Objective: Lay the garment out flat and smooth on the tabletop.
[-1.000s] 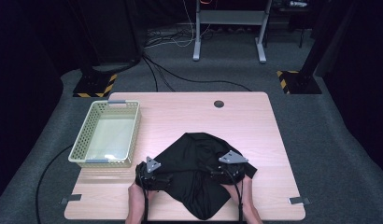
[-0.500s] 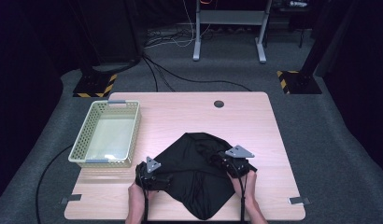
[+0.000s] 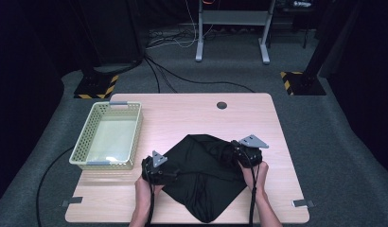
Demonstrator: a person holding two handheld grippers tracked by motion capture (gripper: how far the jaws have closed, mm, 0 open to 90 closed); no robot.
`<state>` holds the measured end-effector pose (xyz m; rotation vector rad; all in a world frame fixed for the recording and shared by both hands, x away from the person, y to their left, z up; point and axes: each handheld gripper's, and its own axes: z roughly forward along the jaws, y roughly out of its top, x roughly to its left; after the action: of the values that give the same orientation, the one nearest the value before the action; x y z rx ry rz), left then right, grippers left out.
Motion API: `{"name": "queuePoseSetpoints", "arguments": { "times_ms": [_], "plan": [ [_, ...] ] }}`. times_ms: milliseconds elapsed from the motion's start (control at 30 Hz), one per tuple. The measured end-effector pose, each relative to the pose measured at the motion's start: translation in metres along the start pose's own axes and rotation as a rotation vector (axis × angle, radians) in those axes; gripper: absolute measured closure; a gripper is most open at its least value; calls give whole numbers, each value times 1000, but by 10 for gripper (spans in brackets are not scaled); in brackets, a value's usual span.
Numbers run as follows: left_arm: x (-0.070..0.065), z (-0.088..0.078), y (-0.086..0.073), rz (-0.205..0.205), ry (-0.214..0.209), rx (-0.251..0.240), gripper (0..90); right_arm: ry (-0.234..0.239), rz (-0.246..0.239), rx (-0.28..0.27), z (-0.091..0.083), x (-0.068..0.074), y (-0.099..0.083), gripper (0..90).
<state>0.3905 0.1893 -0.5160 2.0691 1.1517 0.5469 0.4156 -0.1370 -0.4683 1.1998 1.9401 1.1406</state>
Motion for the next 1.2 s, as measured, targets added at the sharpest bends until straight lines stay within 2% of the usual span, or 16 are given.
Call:
{"name": "queuePoseSetpoints", "arguments": {
  "times_ms": [67, 100, 133, 167, 400, 633, 867, 967, 1033, 1067, 1200],
  "plan": [
    [1, 9, 1, 8, 1, 42, 42, -8, -4, -2, 1, -3, 4, 873],
    [2, 12, -1, 2, -11, 48, 42, -18, -12, -6, 1, -5, 6, 874],
    [4, 13, -2, -20, -26, 44, 42, -22, -14, -10, 1, -8, 9, 874],
    [6, 12, -4, -23, -30, 39, 40, -26, -9, -11, 2, -11, 11, 874],
    [7, 2, -15, -14, -35, 28, 41, -65, -4, -19, 7, -30, 25, 877],
    [12, -12, -28, -4, -47, 27, 41, -104, 23, -34, 13, -52, 39, 877],
    [16, -18, -34, 6, -61, 27, 40, -140, 41, -41, 25, -73, 55, 877],
    [18, -19, -35, 6, -61, 26, 40, -129, 74, -5, 35, -81, 53, 872],
    [18, -19, -35, 3, -60, 25, 40, -109, 96, 17, 40, -82, 45, 813],
    [18, -19, -35, 3, -60, 26, 40, -95, 106, 31, 42, -81, 40, 745],
    [18, -19, -35, 3, -60, 26, 40, -61, 134, 45, 37, -76, 24, 611]
  ]
}}
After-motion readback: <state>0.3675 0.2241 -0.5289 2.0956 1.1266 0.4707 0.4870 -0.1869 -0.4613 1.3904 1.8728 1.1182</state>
